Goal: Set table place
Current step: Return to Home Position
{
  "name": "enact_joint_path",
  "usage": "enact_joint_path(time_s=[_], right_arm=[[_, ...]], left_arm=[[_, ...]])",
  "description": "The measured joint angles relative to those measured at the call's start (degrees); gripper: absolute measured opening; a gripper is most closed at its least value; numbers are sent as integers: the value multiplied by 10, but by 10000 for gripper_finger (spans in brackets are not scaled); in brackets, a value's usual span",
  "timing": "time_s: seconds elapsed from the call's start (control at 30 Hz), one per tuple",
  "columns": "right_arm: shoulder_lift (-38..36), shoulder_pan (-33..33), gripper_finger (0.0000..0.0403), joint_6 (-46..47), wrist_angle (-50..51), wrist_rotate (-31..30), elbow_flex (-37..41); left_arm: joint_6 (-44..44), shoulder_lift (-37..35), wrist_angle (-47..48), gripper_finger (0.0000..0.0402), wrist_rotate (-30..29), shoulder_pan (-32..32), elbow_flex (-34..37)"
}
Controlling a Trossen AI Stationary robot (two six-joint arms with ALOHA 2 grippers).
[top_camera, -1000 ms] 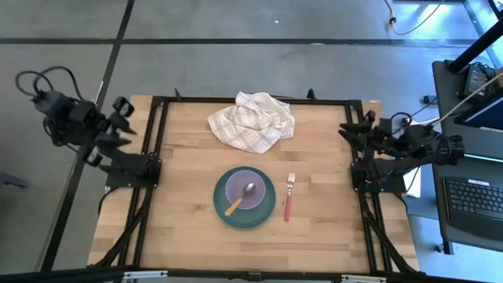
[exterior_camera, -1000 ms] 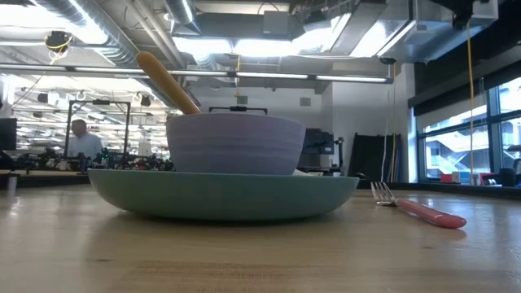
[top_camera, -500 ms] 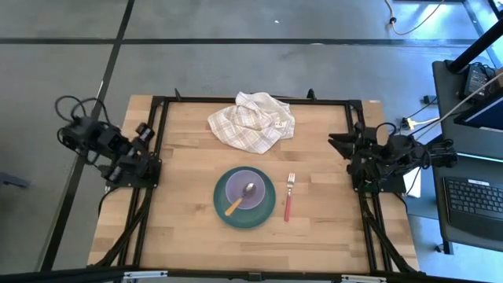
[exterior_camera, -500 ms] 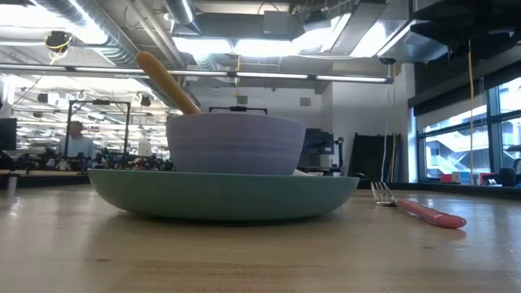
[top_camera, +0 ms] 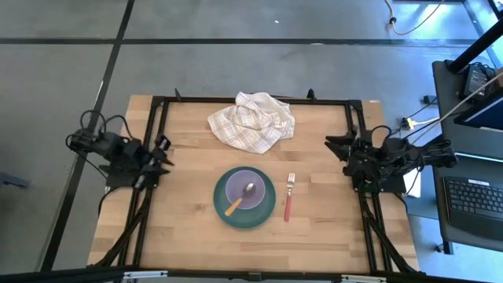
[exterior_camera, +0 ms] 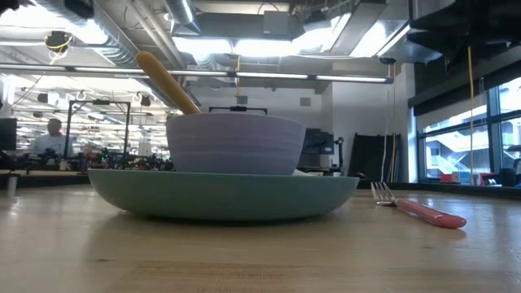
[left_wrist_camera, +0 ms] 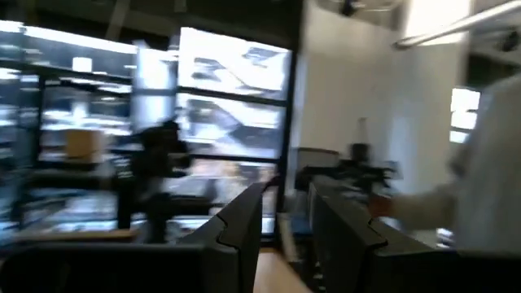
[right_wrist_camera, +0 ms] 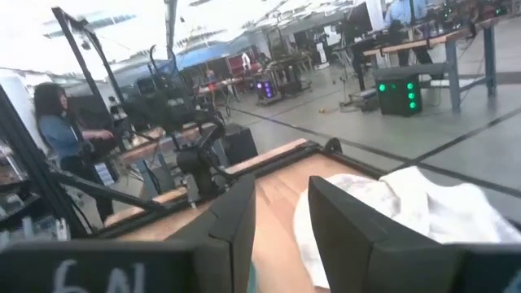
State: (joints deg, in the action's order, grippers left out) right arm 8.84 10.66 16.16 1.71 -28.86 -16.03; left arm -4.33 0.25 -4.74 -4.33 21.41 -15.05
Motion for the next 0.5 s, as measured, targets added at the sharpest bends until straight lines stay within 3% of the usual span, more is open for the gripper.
enact_joint_path(time_s=[0.17, 0.23, 0.5], right_arm=[[0, 0, 117, -12, -98, 1, 59], [0, 0, 117, -26, -126, 1, 72], [0, 0, 117, -32, -115, 2, 77]], left_arm=[[-2, 0, -1, 96, -162, 0, 31], [-13, 0, -6, 96, -200, 0, 38], [-65, -1, -65, 96, -171, 0, 109]])
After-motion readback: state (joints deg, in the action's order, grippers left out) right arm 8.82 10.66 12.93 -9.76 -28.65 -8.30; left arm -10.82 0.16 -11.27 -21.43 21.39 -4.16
